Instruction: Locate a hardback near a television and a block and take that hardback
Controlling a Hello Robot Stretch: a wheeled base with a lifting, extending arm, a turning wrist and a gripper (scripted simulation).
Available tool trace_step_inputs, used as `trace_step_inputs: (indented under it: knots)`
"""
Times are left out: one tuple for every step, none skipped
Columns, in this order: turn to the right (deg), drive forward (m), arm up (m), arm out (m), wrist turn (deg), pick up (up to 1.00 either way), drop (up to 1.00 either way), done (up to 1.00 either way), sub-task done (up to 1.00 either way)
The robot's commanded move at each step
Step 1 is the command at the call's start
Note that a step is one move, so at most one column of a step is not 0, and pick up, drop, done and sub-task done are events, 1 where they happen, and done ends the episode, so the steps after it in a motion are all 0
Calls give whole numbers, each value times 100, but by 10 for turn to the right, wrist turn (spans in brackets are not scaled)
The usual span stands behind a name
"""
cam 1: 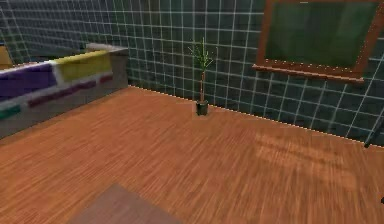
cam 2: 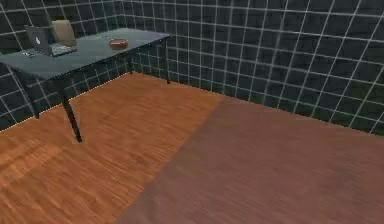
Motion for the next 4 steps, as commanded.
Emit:
trace_step_inputs:
  knots:
    - [-450, 0, 0, 0, 0, 0, 0, 0, 0]
    - [-270, 0, 0, 0, 0, 0, 0, 0, 0]
    - [0, 100, 0, 0, 0, 0, 0, 0, 0]
    - [0, 100, 0, 0, 0, 0, 0, 0, 0]
